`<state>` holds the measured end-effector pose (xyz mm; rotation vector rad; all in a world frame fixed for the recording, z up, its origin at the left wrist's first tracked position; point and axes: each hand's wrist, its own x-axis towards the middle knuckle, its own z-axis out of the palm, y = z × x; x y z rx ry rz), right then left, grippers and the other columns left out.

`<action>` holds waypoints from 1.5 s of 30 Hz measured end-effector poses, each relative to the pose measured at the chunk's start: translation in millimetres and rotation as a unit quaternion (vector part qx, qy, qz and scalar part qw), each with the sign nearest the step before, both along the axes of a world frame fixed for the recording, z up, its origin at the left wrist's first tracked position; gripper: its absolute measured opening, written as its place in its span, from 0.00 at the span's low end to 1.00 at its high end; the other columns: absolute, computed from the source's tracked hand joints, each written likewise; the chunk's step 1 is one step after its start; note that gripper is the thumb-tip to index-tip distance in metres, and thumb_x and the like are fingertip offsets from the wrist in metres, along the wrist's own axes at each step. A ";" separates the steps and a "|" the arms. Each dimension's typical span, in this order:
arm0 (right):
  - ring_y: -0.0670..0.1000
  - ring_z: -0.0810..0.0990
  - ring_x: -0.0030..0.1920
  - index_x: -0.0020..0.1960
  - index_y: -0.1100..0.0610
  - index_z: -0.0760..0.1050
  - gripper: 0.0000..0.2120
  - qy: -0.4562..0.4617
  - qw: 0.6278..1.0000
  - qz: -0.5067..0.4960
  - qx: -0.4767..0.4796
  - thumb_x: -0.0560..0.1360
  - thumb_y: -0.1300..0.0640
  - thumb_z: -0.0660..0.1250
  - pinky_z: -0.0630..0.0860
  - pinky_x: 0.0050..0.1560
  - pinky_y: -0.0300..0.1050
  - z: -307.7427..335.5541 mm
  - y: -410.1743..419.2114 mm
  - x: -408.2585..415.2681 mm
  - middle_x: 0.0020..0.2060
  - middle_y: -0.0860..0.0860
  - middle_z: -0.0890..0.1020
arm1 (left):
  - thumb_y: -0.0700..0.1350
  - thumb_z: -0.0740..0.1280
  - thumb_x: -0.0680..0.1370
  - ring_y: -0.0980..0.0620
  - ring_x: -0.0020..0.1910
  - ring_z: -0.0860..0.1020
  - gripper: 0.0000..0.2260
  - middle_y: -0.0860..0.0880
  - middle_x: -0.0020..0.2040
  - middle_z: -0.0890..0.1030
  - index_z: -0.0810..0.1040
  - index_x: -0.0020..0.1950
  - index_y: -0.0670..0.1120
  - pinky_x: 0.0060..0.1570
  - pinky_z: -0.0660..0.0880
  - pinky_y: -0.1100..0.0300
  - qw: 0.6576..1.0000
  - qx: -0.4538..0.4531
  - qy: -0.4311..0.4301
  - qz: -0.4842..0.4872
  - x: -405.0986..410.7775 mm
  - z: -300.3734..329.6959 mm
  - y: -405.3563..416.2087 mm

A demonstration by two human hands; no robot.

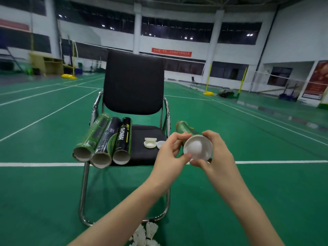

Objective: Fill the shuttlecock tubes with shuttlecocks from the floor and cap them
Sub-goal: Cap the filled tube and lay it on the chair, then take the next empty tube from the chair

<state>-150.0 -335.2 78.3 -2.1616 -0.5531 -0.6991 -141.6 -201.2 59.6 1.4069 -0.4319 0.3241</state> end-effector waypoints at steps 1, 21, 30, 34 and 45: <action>0.35 0.69 0.49 0.61 0.56 0.66 0.30 -0.008 1.000 0.011 0.010 0.64 0.67 0.75 0.60 0.48 0.20 -1.3 6.0 3.6 0.54 0.49 0.71 | 0.24 0.64 0.72 0.56 0.64 0.75 0.19 0.56 0.57 0.79 0.75 0.50 0.49 0.65 0.71 0.55 1.000 -0.004 -0.006 0.009 1.8 -0.4 3.5; 0.42 0.65 0.54 0.60 0.63 0.65 0.28 0.021 0.989 0.149 -0.007 0.64 0.67 0.74 0.59 0.58 0.25 -113.3 122.5 146.0 0.54 0.52 0.69 | 0.24 0.60 0.74 0.54 0.64 0.73 0.20 0.46 0.64 0.74 0.75 0.52 0.48 0.63 0.70 0.67 0.986 -0.031 0.078 0.147 89.0 -91.8 106.1; 0.40 0.63 0.56 0.59 0.65 0.67 0.27 -0.023 0.992 0.122 -0.031 0.63 0.68 0.73 0.58 0.60 0.26 -156.3 142.8 192.7 0.56 0.60 0.71 | 0.27 0.63 0.74 0.63 0.60 0.76 0.20 0.53 0.58 0.78 0.74 0.59 0.48 0.57 0.71 0.71 0.978 -0.062 0.086 0.177 87.1 -121.4 110.1; 0.43 0.64 0.58 0.60 0.63 0.67 0.27 -0.028 0.991 0.125 -0.020 0.64 0.68 0.73 0.59 0.60 0.28 -160.3 147.2 201.9 0.57 0.58 0.70 | 0.27 0.63 0.74 0.59 0.63 0.74 0.21 0.54 0.57 0.78 0.74 0.58 0.51 0.66 0.67 0.66 0.971 -0.075 0.107 0.200 82.3 -125.0 112.7; 0.52 0.61 0.67 0.65 0.59 0.67 0.35 -0.116 0.980 0.095 -0.128 0.63 0.54 0.76 0.59 0.69 0.55 -146.0 160.8 186.2 0.63 0.54 0.73 | 0.28 0.62 0.75 0.55 0.67 0.70 0.25 0.53 0.63 0.73 0.70 0.63 0.55 0.70 0.65 0.54 0.951 -0.115 0.151 0.246 67.4 -114.5 124.7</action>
